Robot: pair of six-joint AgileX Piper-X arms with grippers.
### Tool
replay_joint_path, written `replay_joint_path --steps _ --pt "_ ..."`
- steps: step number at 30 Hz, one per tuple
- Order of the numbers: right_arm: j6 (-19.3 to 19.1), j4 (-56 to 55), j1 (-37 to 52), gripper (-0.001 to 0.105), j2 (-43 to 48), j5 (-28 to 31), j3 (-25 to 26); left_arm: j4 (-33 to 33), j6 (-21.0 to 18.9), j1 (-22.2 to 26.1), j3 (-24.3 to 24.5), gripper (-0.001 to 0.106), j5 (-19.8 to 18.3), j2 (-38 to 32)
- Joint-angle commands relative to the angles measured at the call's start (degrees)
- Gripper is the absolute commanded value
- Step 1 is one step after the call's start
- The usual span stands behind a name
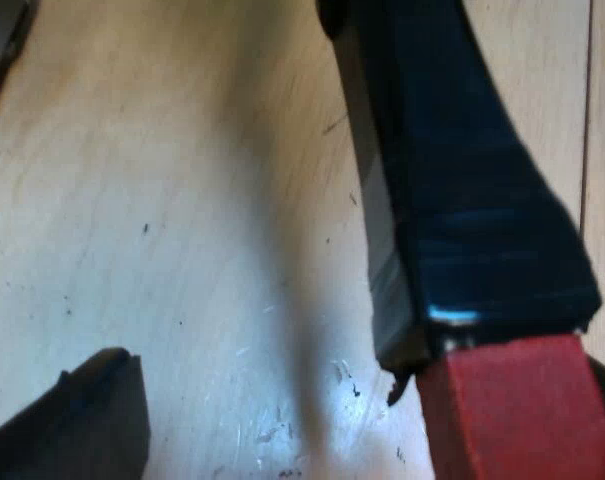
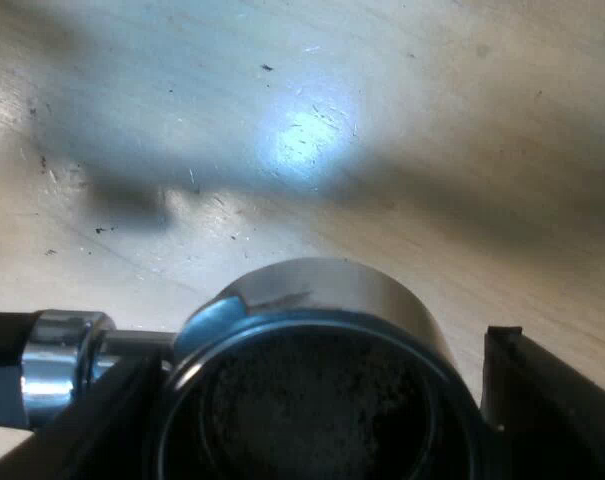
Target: Put the handle in the coffee machine
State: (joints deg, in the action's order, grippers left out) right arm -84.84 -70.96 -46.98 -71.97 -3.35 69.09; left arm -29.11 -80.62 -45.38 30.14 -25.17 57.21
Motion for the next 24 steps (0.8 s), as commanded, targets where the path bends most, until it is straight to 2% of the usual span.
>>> replay_joint_path --steps 1,5,7,10,24 --pt "0.2 -0.5 0.2 0.0 0.9 -0.8 0.9 0.8 0.1 -0.3 0.0 0.074 -0.5 0.1" --pt "0.9 -0.5 0.2 0.0 0.9 -0.8 0.9 0.8 0.1 -0.3 0.0 0.066 -0.5 0.1" --pt "1.1 -0.5 0.2 0.0 0.9 -1.4 0.9 0.8 -0.1 -0.3 0.0 0.052 -0.5 0.1" --pt "1.1 -0.5 0.2 0.0 0.9 -2.1 0.9 0.8 -0.1 -0.3 0.0 0.045 -0.5 0.1" --pt "1.1 -0.5 0.2 0.0 0.9 -2.1 0.9 1.3 -0.1 -0.3 0.0 0.045 -2.3 0.1"
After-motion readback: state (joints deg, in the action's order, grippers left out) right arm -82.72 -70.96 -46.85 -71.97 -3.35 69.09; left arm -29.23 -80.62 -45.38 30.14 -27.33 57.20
